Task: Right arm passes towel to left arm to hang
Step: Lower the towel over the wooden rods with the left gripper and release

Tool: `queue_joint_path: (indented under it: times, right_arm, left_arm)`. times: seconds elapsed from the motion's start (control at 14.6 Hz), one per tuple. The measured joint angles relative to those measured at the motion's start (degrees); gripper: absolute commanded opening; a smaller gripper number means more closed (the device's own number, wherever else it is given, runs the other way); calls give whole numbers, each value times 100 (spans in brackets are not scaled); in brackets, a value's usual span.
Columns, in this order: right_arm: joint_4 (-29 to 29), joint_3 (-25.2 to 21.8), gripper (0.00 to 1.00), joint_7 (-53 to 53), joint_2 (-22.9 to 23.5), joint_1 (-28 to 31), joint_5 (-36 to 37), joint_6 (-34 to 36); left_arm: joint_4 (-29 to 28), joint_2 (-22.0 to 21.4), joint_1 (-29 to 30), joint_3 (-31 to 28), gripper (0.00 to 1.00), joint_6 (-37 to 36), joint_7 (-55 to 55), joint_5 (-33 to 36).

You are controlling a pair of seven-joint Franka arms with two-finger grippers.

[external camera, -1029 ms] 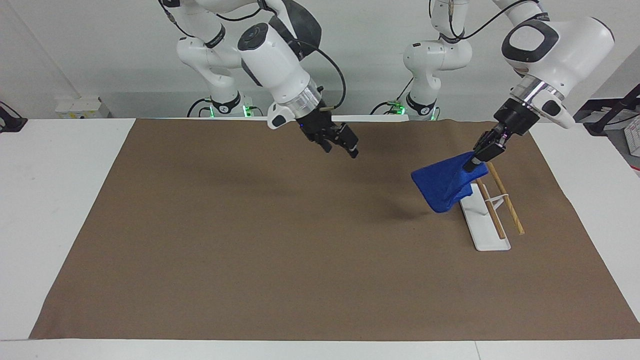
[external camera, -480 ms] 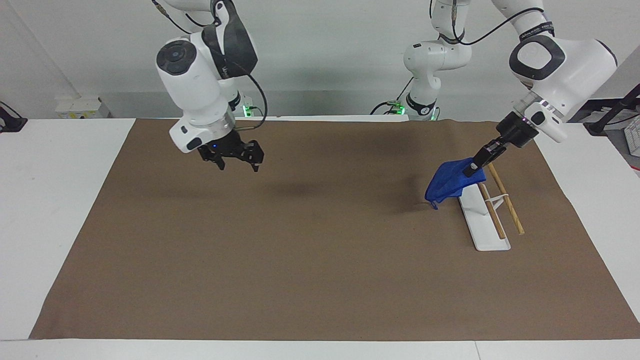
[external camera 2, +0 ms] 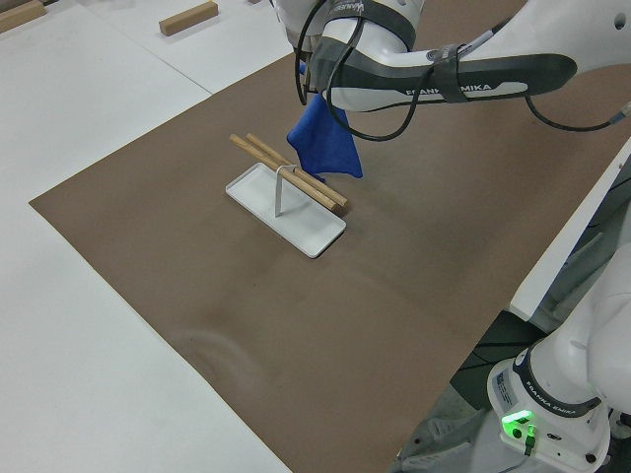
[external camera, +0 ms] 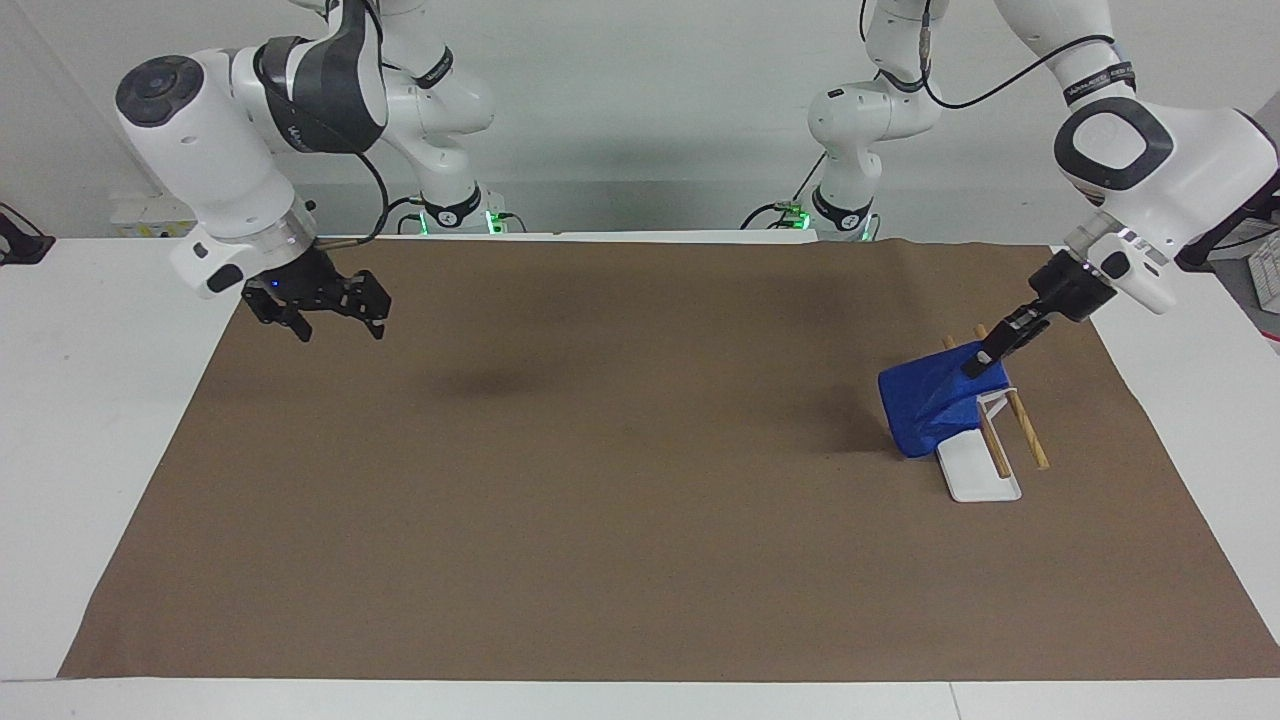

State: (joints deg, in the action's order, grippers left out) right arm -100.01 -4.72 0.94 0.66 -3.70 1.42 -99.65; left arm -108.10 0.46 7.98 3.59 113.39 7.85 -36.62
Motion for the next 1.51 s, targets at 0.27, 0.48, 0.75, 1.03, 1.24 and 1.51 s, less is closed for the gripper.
queue_joint_path:
  times: [0.27, 0.48, 0.75, 1.03, 1.24, 1.51]
  right_arm:
    - [362, 29, 99, 0, -47, -65, 209, 532]
    - [391, 5, 99, 0, -45, -54, 209, 643]
    - [391, -10, 99, 0, -43, -49, 209, 736]
    - [391, -6, 99, 0, -43, -50, 208, 761]
    - [391, -1, 99, 0, -43, -52, 208, 819]
    - [391, 14, 99, 0, -43, -52, 208, 863]
  left_arm:
    - [225, 145, 406, -13, 0, -337, -478, 277]
    - [273, 156, 481, -13, 0, -348, -570, 422]
    - [390, 178, 601, -28, 0, -351, -575, 765]
    - [384, 231, 946, -50, 0, -351, -588, 843]
    - [329, 254, 1079, -63, 1, -299, -589, 886]
    - [-225, 215, 1160, -73, 2, 576, -523, 1054]
